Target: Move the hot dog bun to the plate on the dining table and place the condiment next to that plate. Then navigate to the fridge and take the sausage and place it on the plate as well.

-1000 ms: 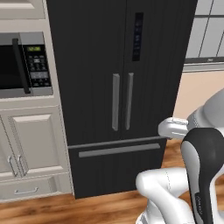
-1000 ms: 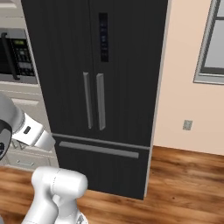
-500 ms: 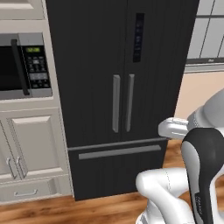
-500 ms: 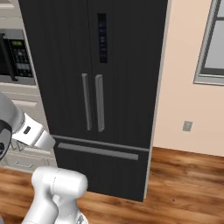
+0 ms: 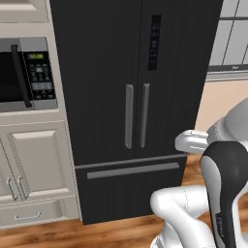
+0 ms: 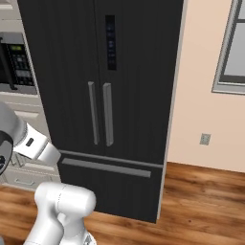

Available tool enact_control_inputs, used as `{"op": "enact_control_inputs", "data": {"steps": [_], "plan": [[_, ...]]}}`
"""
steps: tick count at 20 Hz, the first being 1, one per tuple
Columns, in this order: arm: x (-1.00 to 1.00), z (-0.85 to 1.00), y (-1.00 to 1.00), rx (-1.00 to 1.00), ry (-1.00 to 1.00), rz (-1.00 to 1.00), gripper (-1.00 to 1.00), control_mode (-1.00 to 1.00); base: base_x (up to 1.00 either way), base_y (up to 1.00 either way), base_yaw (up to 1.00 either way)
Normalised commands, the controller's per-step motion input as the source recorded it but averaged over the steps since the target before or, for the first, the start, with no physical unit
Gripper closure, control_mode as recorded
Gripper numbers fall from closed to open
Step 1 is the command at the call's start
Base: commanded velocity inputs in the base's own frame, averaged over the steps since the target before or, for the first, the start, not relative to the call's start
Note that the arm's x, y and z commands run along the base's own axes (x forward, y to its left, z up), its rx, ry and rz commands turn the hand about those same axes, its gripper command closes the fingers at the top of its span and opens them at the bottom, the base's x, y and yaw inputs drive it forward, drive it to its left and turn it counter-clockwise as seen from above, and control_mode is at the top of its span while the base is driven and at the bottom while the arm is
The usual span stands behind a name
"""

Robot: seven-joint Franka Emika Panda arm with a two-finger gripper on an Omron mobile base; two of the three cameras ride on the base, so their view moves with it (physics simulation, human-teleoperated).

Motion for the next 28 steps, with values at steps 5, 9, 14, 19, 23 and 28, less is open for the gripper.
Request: {"op": "enact_control_inputs", "data": {"steps": [5, 9, 14, 19, 23, 28], "plan": [[0.0, 0.08, -0.18, -0.1, -0.14, 0.08, -1.0, -1.0, 0.0, -0.02, 0.0], [0.19, 0.33, -0.34, -0.21, -0.15, 0.16, -1.0, -1.0, 0.0, 0.0, 0.0], [0.48, 0.18, -0.36, -0.03, 0.01, 0.06, -1.0, -1.0, 0.0, 0.0, 0.0], [0.71, 0.0, -0.06, 0.0, 0.05, 0.0, -1.0, -1.0, 0.0, 0.0, 0.0], [0.72, -0.01, 0.0, 0.0, 0.0, 0.0, -1.0, -1.0, 0.0, 0.0, 0.0], [0.74, -0.13, 0.03, 0.0, 0.0, 0.0, -1.0, -1.0, 0.0, 0.0, 0.0]]}}
